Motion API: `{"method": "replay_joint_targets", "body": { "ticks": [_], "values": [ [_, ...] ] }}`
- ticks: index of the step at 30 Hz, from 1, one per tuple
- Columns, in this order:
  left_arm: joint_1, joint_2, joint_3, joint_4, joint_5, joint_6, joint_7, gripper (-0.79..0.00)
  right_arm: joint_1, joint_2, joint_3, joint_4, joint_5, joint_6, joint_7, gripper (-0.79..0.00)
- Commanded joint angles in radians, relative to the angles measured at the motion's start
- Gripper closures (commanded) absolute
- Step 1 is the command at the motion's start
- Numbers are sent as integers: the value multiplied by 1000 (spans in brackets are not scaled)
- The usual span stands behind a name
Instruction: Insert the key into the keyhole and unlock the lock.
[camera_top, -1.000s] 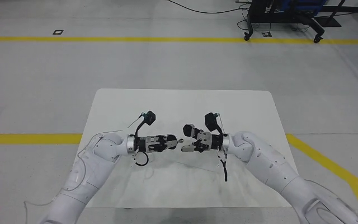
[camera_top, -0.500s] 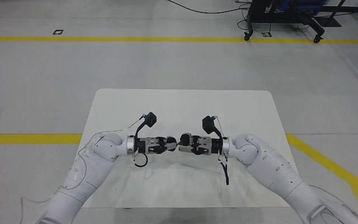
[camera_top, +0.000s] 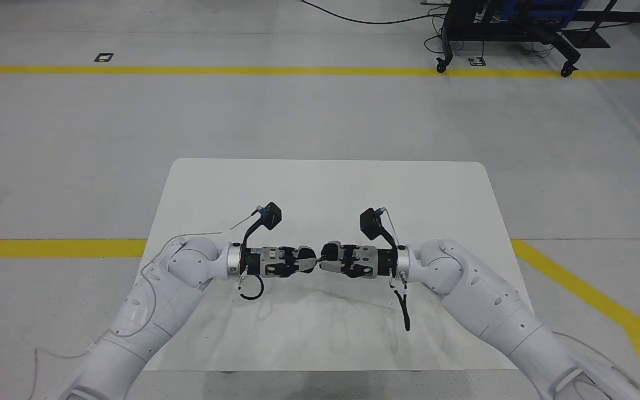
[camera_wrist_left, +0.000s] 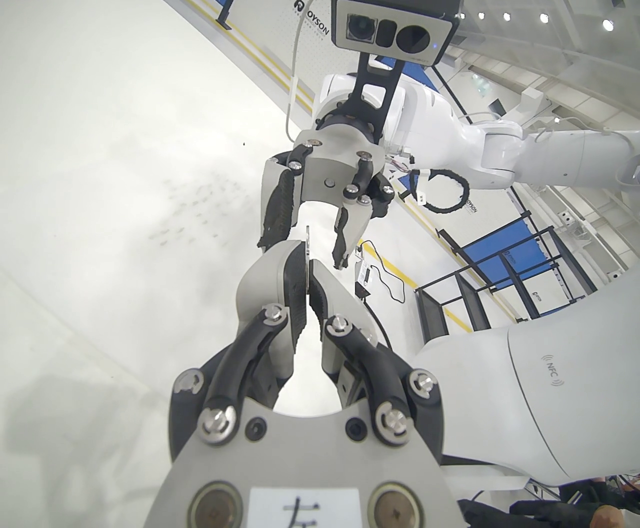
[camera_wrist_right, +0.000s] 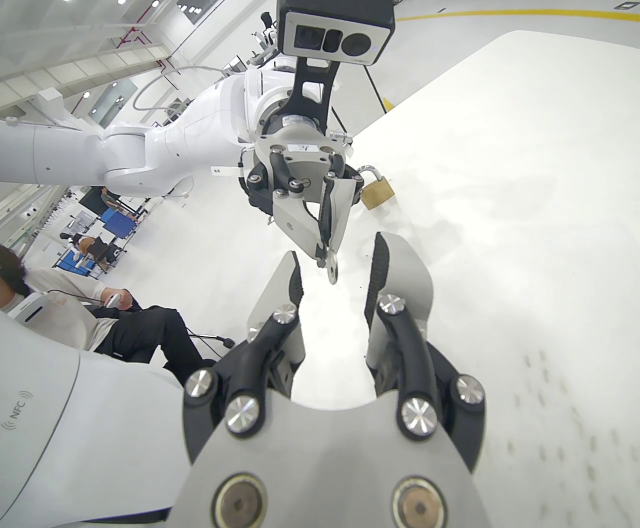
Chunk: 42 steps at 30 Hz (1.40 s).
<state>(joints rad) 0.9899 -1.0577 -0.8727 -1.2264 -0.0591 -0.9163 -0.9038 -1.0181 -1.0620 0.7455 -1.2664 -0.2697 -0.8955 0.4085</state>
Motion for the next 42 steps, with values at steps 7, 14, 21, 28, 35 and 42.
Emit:
{"method": "replay_joint_targets", "body": {
  "ticks": [7, 14, 21, 28, 35, 42],
  "values": [
    [-3, 4, 10, 0, 3, -7, 7, 0, -7, -2, 10, -6, -3, 14, 14, 0],
    [-7, 8, 14, 3, 0, -14, 21, -157, -11, -6, 16, -7, -4, 6, 18, 0],
    [-1, 13, 3, 5, -38, -31, 35, -785, -22, -6, 38, 9, -1, -30, -8, 0],
    [-1, 13, 2, 6, -42, -32, 35, -785, -72, 17, 130, 22, -36, -88, -80, 0],
    [-1, 13, 2, 6, -42, -32, 35, -785, -124, 35, 205, 26, -56, -117, -158, 0],
    [-11, 6, 4, -101, 122, 77, 104, -785, -124, 35, 205, 26, -56, -117, -158, 0]
  ]
}}
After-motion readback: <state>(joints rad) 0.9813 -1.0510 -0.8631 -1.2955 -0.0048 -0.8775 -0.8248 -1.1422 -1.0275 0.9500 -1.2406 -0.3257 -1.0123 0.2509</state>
